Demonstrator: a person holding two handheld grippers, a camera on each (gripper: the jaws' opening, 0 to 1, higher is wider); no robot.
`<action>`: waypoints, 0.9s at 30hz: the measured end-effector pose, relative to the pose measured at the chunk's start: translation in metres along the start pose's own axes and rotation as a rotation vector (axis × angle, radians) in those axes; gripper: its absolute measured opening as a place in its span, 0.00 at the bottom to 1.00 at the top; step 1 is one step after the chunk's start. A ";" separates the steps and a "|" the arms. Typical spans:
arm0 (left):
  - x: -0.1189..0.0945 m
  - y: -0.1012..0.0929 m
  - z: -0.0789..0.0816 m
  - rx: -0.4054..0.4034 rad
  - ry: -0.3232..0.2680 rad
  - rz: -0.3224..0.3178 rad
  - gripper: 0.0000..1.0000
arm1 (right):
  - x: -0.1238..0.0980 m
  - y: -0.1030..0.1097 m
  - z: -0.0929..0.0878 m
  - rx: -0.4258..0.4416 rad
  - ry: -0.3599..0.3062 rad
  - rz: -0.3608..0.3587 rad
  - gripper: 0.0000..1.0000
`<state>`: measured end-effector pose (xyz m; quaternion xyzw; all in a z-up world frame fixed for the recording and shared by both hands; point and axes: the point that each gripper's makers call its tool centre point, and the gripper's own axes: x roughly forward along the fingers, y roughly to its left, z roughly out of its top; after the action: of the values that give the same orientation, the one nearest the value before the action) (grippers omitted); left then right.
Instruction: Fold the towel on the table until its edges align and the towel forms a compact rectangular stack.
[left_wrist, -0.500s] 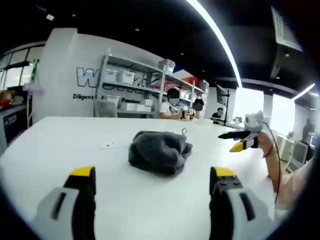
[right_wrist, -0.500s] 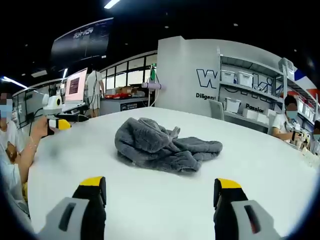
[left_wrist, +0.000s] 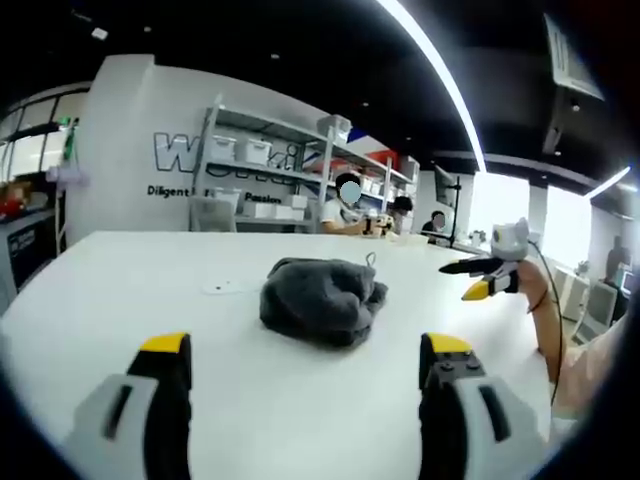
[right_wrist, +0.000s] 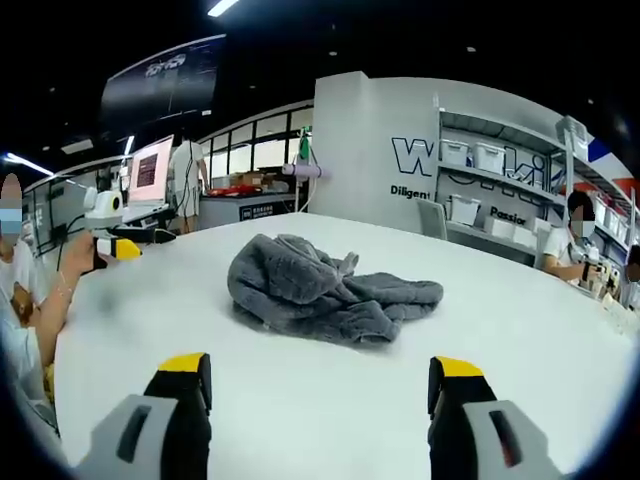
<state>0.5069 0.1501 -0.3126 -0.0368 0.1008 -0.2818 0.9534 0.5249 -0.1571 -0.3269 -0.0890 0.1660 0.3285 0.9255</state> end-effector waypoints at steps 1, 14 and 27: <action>0.000 0.000 0.000 0.000 0.001 0.000 0.99 | 0.000 0.000 0.000 0.001 -0.001 0.000 0.94; 0.001 -0.002 -0.003 0.006 0.016 -0.004 0.99 | -0.002 0.003 -0.002 -0.009 0.004 0.002 0.93; 0.001 0.001 -0.003 0.013 0.022 0.004 0.99 | -0.001 0.004 -0.004 -0.015 0.012 0.004 0.92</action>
<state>0.5077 0.1502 -0.3156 -0.0275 0.1096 -0.2810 0.9530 0.5212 -0.1557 -0.3302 -0.0975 0.1692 0.3312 0.9231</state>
